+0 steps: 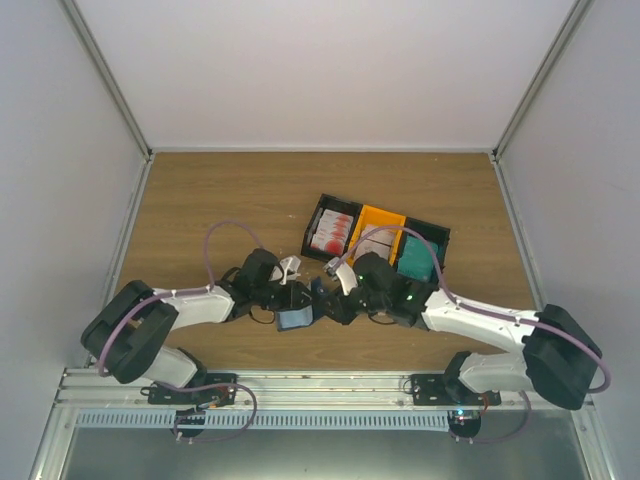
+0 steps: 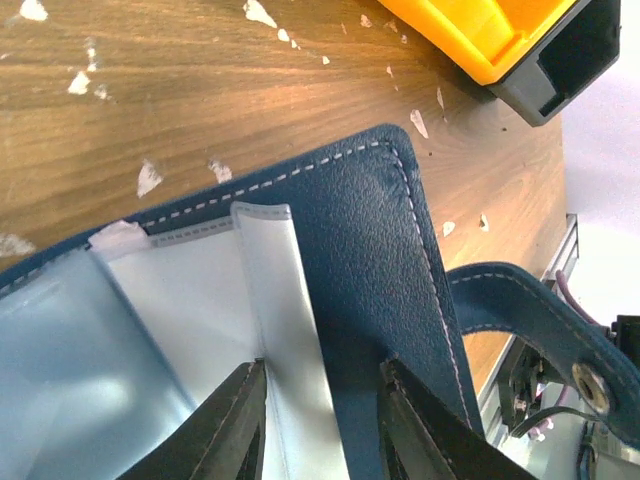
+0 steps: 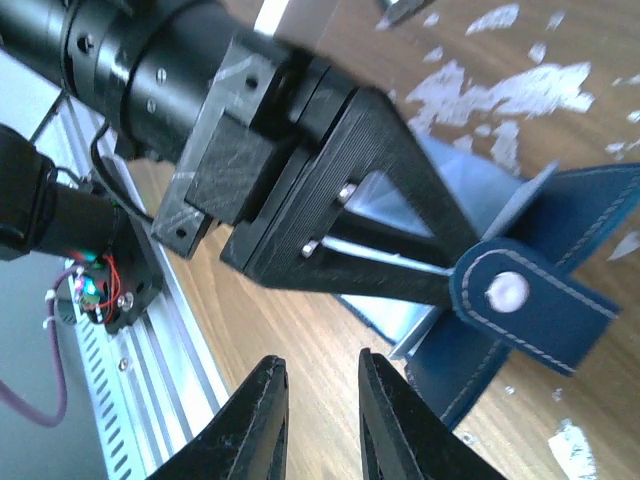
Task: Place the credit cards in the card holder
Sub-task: Open the card holder at the center of the board.
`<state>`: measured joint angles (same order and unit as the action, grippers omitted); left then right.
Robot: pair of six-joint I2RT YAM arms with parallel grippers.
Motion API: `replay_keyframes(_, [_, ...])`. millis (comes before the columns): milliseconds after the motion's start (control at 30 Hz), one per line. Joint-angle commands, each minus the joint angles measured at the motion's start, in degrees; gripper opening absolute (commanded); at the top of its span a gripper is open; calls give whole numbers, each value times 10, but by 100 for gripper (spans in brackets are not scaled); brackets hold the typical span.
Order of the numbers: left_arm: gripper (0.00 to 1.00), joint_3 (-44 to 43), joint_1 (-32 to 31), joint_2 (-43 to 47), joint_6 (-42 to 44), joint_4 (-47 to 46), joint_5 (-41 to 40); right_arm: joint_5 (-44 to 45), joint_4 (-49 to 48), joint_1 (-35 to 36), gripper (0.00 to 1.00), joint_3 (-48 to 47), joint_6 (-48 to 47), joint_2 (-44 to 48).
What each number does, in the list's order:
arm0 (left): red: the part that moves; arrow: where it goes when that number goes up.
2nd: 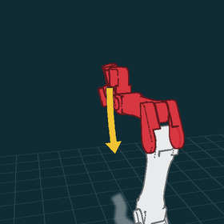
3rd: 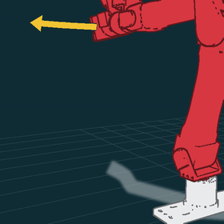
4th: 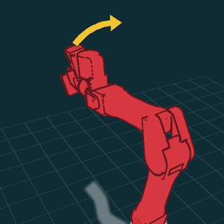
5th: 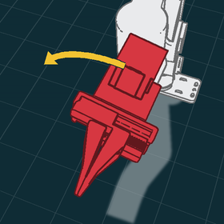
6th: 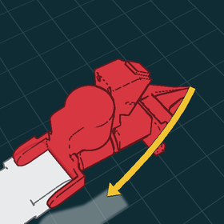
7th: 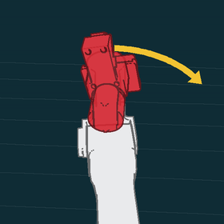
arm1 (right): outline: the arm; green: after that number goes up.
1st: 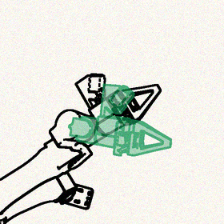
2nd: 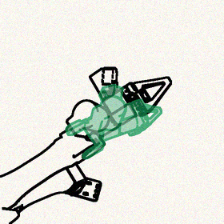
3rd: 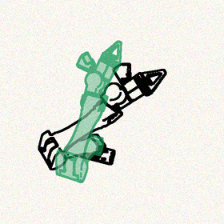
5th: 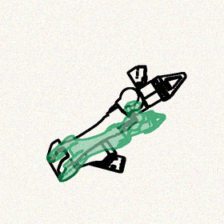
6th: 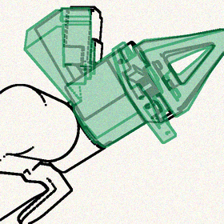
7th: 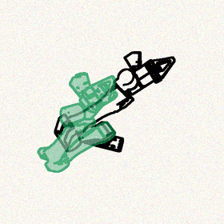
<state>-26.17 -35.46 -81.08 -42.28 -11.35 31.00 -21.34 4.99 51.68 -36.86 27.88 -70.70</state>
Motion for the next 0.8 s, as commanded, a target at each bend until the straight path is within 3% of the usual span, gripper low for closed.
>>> replay_keyframes(0, [32, -35, 3, -36, 34, -5, 17, -49, -63, -2, 23, 15, 12, -30])
replay_keyframes(200, [26, -53, 3, -76, 34, -2, 24, -38, -89, 3, 14, 9, 26, -96])
replay_keyframes(433, [25, -61, 3, -73, 29, 1, 27, 24, -91, 5, 6, 11, 56, -166])
replay_keyframes(600, [30, -61, 3, -43, 32, 23, 15, 77, -87, 4, 8, 11, 82, -191])
replay_keyframes(767, [40, -55, 3, 21, 44, 104, -91, 106, -78, 6, 15, 11, 102, -203])
